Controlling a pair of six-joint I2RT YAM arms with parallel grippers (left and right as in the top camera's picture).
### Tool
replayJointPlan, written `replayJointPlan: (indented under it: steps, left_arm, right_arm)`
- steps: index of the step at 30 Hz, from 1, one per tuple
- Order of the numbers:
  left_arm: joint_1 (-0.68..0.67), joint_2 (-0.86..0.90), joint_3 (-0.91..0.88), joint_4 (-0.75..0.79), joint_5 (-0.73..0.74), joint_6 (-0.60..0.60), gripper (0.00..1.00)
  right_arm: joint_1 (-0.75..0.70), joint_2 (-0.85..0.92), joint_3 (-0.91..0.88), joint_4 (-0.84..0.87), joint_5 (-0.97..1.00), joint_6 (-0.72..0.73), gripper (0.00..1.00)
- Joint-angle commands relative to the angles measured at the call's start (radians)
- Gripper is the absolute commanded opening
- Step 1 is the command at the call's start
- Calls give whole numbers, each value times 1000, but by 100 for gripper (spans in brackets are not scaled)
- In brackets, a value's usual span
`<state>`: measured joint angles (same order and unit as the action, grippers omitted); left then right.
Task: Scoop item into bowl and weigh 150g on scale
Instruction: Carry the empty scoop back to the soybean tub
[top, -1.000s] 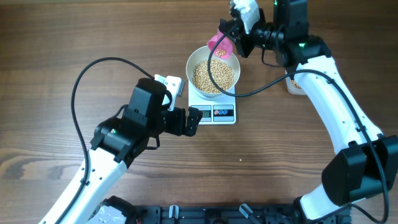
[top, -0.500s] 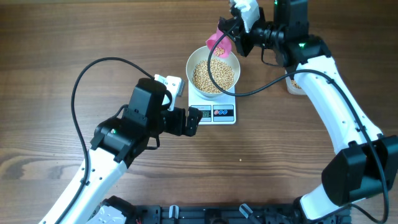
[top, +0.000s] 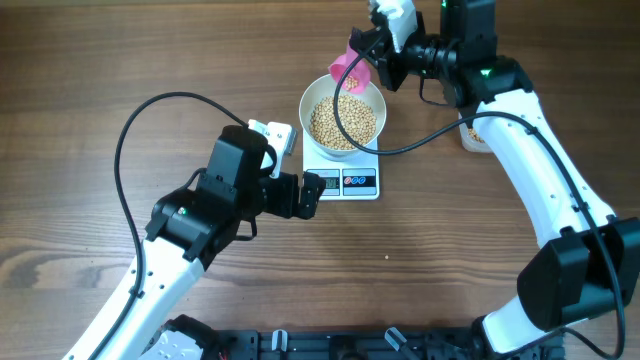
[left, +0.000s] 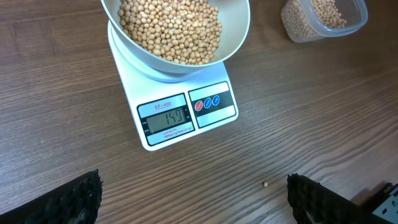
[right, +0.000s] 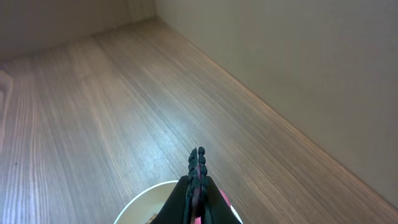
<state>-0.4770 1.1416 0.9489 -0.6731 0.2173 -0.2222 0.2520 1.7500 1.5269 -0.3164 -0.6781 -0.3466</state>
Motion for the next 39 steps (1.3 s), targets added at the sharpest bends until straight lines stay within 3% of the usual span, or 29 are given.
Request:
replayJointPlan:
  steps: [1, 7, 14, 21, 24, 33, 39]
  left_arm:
    - [-5, 5, 0, 3, -2, 5, 100]
    - [-5, 5, 0, 3, -2, 5, 100]
    - [-5, 5, 0, 3, -2, 5, 100]
    - [-5, 5, 0, 3, -2, 5, 100]
    - [-5, 5, 0, 3, -2, 5, 100]
    - [-5, 5, 0, 3, -2, 5, 100]
    - [-5, 5, 0, 3, -2, 5, 100]
  right_arm:
    - [-2, -9, 1, 9, -37, 15, 4]
    - [-3, -9, 1, 10, -37, 68, 4]
    - [-3, -9, 0, 10, -37, 273, 4]
    - [-5, -9, 1, 21, -37, 305, 4]
    - [-20, -9, 1, 70, -33, 424, 4]
    - [-192, -27, 1, 121, -43, 697, 4]
    - [-373, -29, 1, 120, -172, 805, 4]
